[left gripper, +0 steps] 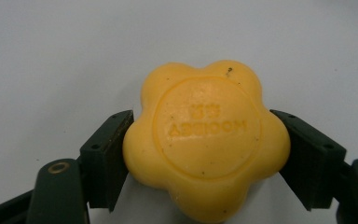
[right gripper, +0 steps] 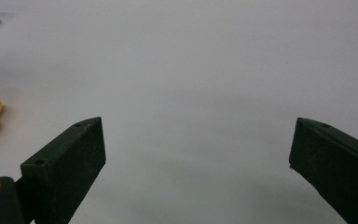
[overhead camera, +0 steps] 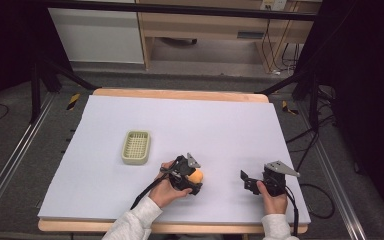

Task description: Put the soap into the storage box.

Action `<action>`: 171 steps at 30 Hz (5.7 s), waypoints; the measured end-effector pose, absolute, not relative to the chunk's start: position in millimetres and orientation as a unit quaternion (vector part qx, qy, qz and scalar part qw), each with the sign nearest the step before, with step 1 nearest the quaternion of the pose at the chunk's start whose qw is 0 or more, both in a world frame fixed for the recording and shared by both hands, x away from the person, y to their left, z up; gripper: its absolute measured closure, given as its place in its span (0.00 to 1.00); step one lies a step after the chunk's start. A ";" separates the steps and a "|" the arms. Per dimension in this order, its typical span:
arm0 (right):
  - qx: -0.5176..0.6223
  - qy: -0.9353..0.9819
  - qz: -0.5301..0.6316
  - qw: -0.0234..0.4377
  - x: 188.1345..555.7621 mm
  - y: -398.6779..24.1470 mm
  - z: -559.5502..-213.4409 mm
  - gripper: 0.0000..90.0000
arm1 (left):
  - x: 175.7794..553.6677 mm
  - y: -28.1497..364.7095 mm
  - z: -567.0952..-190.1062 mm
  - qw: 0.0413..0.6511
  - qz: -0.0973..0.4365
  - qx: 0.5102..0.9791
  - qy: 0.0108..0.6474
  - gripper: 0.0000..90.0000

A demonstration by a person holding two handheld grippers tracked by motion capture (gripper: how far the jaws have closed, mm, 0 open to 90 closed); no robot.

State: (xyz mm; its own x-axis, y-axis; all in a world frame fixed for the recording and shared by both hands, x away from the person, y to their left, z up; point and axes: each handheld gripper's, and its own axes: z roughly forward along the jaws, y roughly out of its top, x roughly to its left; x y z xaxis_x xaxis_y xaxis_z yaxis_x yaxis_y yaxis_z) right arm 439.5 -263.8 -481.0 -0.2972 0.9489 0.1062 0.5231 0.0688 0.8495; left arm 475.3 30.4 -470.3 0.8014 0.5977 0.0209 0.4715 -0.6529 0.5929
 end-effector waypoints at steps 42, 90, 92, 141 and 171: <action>0.535 0.687 0.423 0.251 438.9 -264.2 -480.5 0.04 | 470.8 70.3 -443.0 0.324 0.119 0.884 0.315 0.28; 0.534 0.689 0.423 0.246 436.0 -262.7 -482.5 0.04 | 479.7 167.5 -401.0 0.362 0.171 0.829 0.391 0.28; 0.533 0.690 0.422 0.248 436.2 -263.0 -482.8 0.04 | 480.9 170.1 -400.1 0.363 0.173 0.827 0.394 0.28; 0.534 0.691 0.420 0.246 437.6 -261.6 -483.4 0.04 | 541.0 209.6 -415.6 0.339 0.208 0.784 0.478 0.28; 0.535 0.691 0.420 0.246 438.0 -260.6 -483.5 0.04 | 543.6 203.4 -437.8 0.321 0.194 0.795 0.477 0.28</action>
State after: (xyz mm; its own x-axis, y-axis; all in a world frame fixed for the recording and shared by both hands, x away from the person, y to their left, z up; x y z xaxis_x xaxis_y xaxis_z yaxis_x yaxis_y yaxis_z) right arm 438.0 -260.6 -483.5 -0.3073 0.9454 0.1084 0.5322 0.0763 0.8432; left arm 543.6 203.4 -437.8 0.4703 0.8825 0.0024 0.6336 -0.3396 0.6952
